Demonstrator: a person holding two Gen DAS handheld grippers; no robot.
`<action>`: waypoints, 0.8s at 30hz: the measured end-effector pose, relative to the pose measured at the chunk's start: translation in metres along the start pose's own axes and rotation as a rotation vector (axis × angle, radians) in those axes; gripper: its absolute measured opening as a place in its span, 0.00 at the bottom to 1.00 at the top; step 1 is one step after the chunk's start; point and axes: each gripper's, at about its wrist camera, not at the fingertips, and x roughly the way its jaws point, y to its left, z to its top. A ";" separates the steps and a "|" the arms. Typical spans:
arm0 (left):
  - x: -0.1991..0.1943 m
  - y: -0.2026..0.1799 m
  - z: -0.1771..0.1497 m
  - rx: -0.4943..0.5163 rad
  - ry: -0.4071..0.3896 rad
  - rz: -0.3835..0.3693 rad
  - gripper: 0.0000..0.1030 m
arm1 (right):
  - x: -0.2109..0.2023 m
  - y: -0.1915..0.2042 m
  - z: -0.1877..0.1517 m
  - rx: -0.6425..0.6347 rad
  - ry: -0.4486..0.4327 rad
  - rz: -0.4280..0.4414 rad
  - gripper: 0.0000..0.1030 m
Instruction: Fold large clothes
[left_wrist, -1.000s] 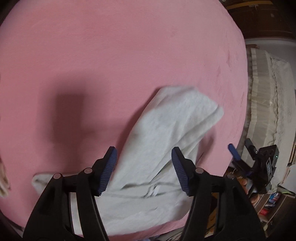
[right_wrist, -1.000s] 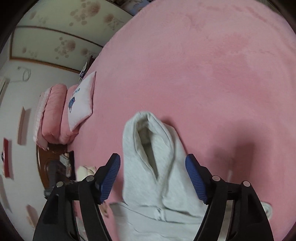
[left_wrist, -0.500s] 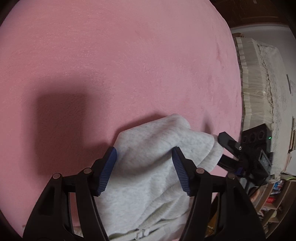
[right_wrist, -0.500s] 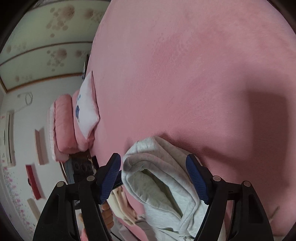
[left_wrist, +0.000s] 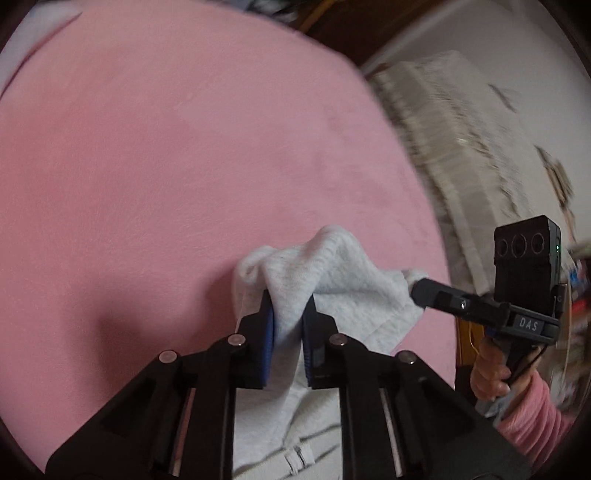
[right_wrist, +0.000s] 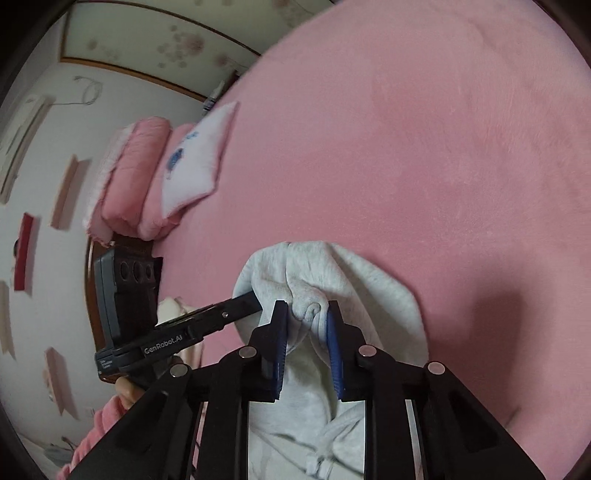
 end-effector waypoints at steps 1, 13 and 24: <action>-0.017 -0.014 -0.011 0.052 -0.035 -0.025 0.10 | -0.010 0.017 -0.014 -0.048 -0.040 -0.007 0.18; -0.121 -0.084 -0.168 0.284 -0.056 -0.177 0.10 | -0.116 0.092 -0.231 -0.176 -0.212 -0.106 0.18; -0.122 -0.067 -0.356 0.337 0.090 -0.083 0.10 | -0.035 0.085 -0.373 -0.066 -0.057 -0.210 0.18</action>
